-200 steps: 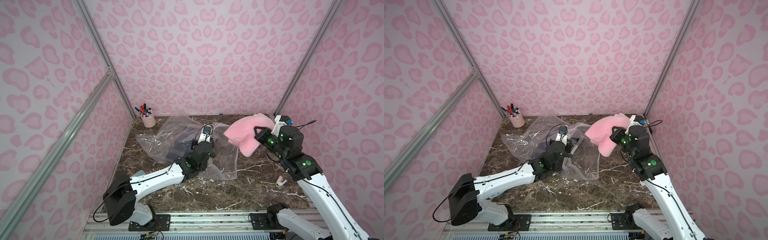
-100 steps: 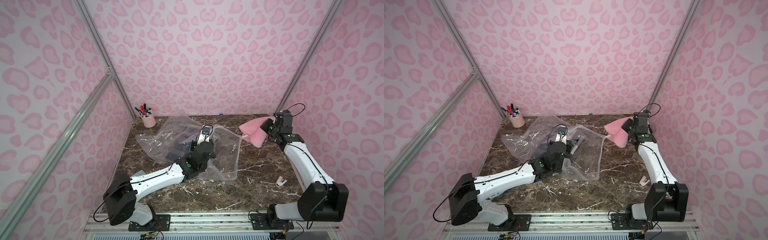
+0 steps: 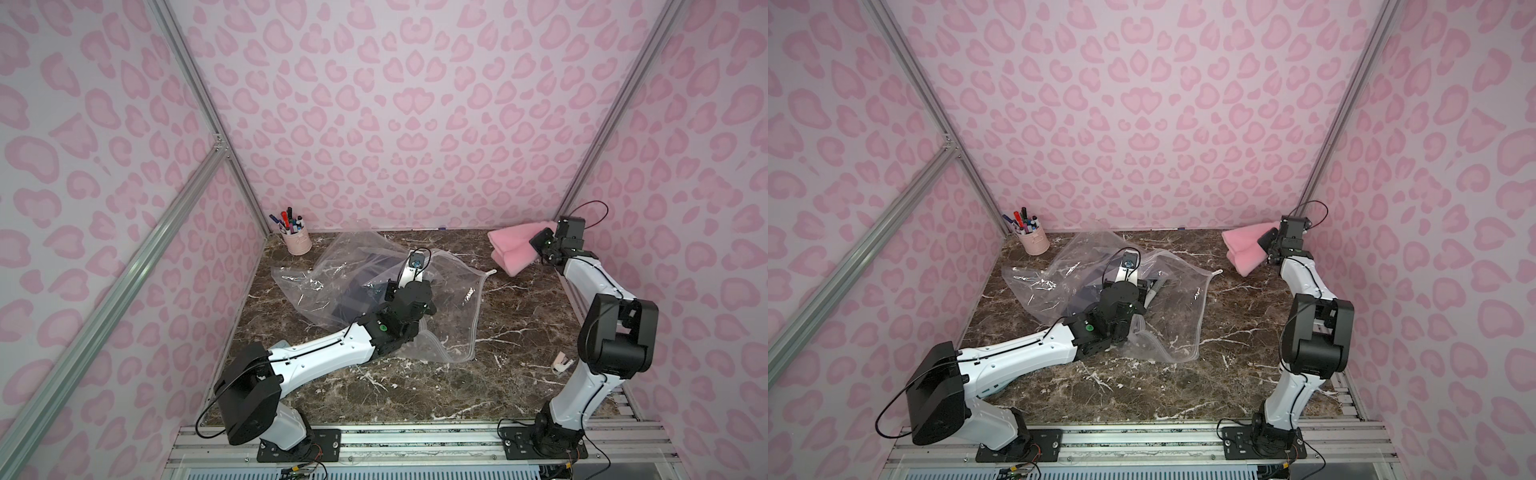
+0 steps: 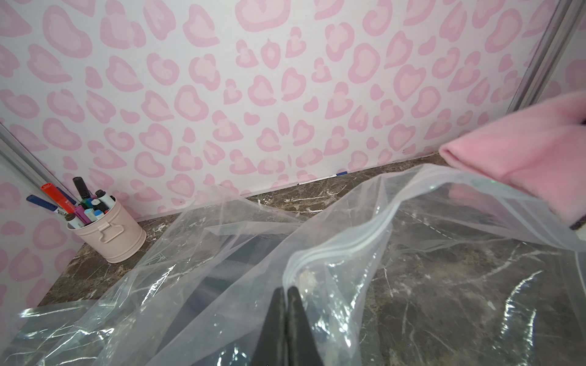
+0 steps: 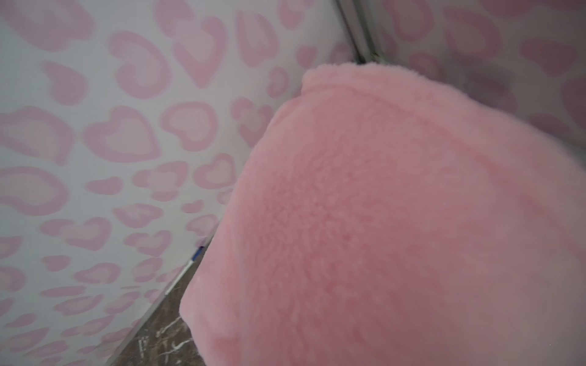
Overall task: Take the blanket out of the vacuum bag
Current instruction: Place the blanket at the center of the board.
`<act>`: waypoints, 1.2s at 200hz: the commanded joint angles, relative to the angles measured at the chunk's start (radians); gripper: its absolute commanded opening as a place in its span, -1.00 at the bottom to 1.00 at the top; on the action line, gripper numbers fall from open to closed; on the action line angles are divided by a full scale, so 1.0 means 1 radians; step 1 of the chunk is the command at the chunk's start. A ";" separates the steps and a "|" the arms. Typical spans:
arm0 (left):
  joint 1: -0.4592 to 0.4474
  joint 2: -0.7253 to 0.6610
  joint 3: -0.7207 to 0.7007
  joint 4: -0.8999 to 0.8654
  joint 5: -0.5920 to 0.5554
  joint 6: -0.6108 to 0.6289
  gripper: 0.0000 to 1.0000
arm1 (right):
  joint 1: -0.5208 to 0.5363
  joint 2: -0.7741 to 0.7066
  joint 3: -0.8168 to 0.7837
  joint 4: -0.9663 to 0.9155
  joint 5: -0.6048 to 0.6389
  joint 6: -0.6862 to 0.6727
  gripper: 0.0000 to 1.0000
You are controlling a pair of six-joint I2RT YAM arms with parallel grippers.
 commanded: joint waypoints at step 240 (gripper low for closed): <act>0.001 -0.032 -0.042 0.034 0.111 -0.034 -0.93 | 0.390 -0.154 -0.124 -0.332 0.540 -0.391 0.23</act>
